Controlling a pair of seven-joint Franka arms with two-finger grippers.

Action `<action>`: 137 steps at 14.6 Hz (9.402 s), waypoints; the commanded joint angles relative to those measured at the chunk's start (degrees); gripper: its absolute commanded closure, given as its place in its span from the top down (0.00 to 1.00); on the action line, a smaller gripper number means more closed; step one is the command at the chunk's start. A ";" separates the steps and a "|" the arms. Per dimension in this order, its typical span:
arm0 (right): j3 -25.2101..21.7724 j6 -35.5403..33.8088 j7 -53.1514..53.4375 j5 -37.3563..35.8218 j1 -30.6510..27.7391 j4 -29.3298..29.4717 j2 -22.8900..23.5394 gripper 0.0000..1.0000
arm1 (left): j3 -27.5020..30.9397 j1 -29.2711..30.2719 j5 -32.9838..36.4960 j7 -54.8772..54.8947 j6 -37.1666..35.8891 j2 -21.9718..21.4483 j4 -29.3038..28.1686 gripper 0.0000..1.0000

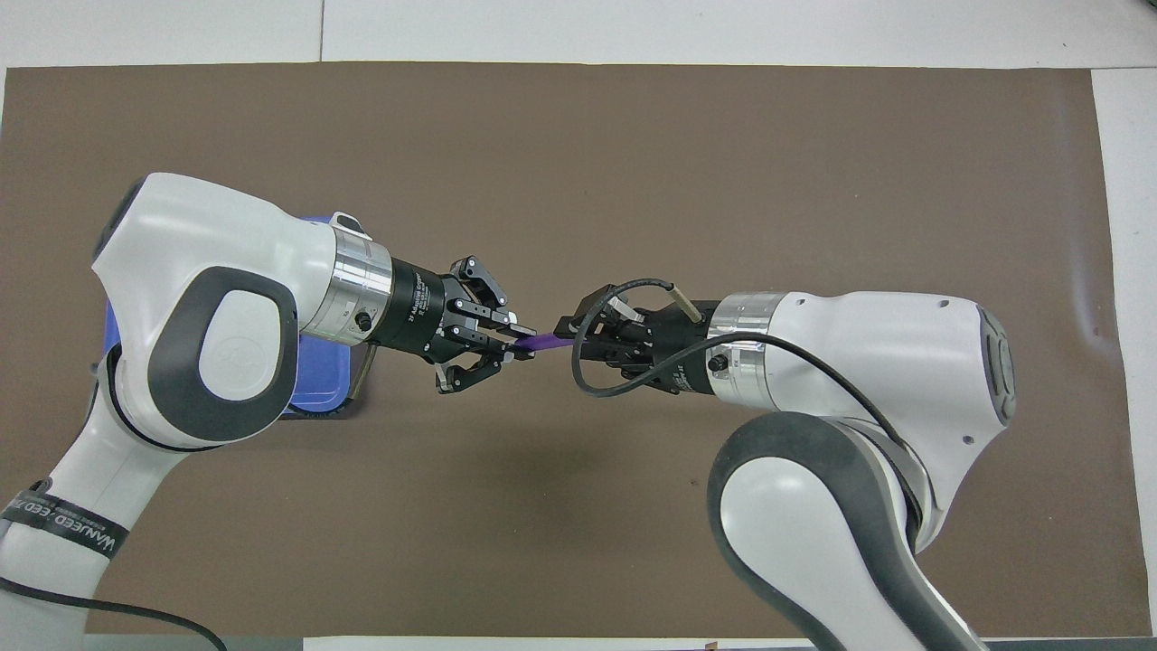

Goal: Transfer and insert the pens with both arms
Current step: 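Grasp the purple pen with the right gripper and open the left gripper, then insert the purple pen into the cup while the left gripper reaches the green pen, then lift the green pen with the left gripper toward the right gripper, then grasp the green pen with the right gripper and open the left gripper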

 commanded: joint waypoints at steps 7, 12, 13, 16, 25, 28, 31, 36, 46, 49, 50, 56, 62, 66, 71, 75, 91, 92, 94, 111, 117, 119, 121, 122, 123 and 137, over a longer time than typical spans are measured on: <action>0.00 0.34 -1.44 0.83 -0.04 -0.41 -0.19 0.01 | 0.67 -0.97 -1.89 -0.88 2.49 -1.93 -2.30 0.00; -0.09 -1.24 -1.44 0.83 -0.13 -0.33 -0.19 0.00 | 0.76 -0.97 -2.15 -0.88 2.75 -1.84 -2.30 0.00; -0.09 -1.33 -1.53 0.83 -0.22 -0.24 -0.19 0.00 | 0.76 -1.06 -2.06 -0.88 3.45 -1.93 -2.30 0.29; -0.09 -3.26 -2.40 0.83 -0.83 0.02 -0.19 0.00 | 0.93 -1.94 -1.71 -0.97 4.77 -2.28 -2.22 1.00; -0.53 -41.02 -30.66 -27.44 -19.88 13.10 0.16 0.00 | 1.28 5.60 15.49 12.26 3.72 -1.31 -0.63 1.00; -0.62 -44.84 -50.68 -39.74 -23.94 17.95 2.18 0.00 | 1.29 10.43 19.19 24.13 3.72 -1.23 -1.07 1.00; -0.62 -43.71 -66.26 -51.60 -24.92 19.54 3.05 0.00 | 1.29 13.51 26.66 36.87 4.16 0.09 -1.42 1.00; -0.70 -36.07 -74.39 -56.13 -26.76 14.55 1.57 0.00 | 1.37 17.39 36.24 67.62 7.22 3.60 -2.39 1.00; -0.62 -21.47 -74.56 -55.95 -29.92 -0.93 -1.60 0.00 | 1.28 18.10 45.22 86.13 17.95 12.21 -3.71 0.97; -0.62 -18.48 -74.04 -55.51 -30.54 -3.05 -1.51 0.00 | 1.28 18.36 45.22 87.10 19.01 13.71 -3.62 0.91; -0.62 -18.30 -74.12 -55.42 -30.45 -3.14 -1.43 0.00 | 1.28 18.19 45.22 87.10 19.01 13.98 -3.53 0.88; -0.53 -12.87 -73.95 -54.90 -30.19 -5.15 -0.81 0.00 | 1.20 18.27 45.22 87.10 19.71 14.15 -3.45 0.59; -0.53 -9.60 -74.21 -49.63 -30.45 -7.97 -0.72 0.00 | 1.28 17.57 45.22 87.01 20.24 14.42 -3.80 0.47; -0.62 -9.86 -74.30 -48.66 -30.54 -8.50 -0.72 0.34 | 1.28 17.57 45.31 87.01 19.89 14.42 -3.80 0.37; -0.62 -11.52 -74.48 -48.66 -30.63 -7.19 -0.37 1.00 | 1.28 17.74 47.50 87.10 19.54 14.42 -3.53 0.00; -0.09 -19.87 -71.68 -48.57 -27.13 1.16 0.95 1.00 | 1.20 18.45 47.51 87.10 17.97 14.42 -2.31 0.00; 0.79 -24.36 -18.26 -13.87 -13.23 3.10 -0.37 1.00 | 0.58 15.03 22.23 35.74 -13.59 4.49 11.59 0.00; 0.79 -24.36 -15.09 -12.20 -12.44 3.10 -0.37 1.00 | 0.67 13.98 19.15 29.59 -13.42 4.05 11.06 0.00; 0.79 -24.01 -9.29 -7.90 -12.08 3.10 -0.46 1.00 | 0.67 11.00 15.71 18.69 -10.63 3.52 9.75 0.00; 1.23 2.61 2.43 -3.21 0.05 0.20 0.07 0.77 | 0.58 -1.06 -2.59 2.64 6.27 -3.25 -5.82 0.00; 1.23 4.64 1.90 -3.13 2.94 0.20 0.33 0.54 | 0.58 -0.97 -4.78 2.72 6.36 -3.25 -5.73 0.00; 1.14 4.55 1.64 -3.22 2.86 0.20 0.42 0.51 | 0.58 -1.06 -4.79 2.81 6.44 -3.25 -5.82 0.00; 1.14 4.55 1.64 -3.13 2.51 0.20 0.42 0.50 | 0.58 -0.97 -4.79 2.72 6.36 -3.25 -5.82 0.00; 1.14 4.55 1.64 -3.21 2.42 0.20 0.42 0.50 | 0.58 -0.97 -4.79 2.81 6.36 -3.33 -5.82 0.00; 1.14 4.64 1.64 -3.56 2.42 0.20 0.51 0.51 | 0.58 -0.97 -4.79 2.81 6.36 -3.33 -5.82 0.00; 1.14 7.28 1.64 -3.66 2.24 0.47 1.56 0.36 | 0.67 -0.97 -4.79 2.90 6.27 -3.25 -5.82 0.00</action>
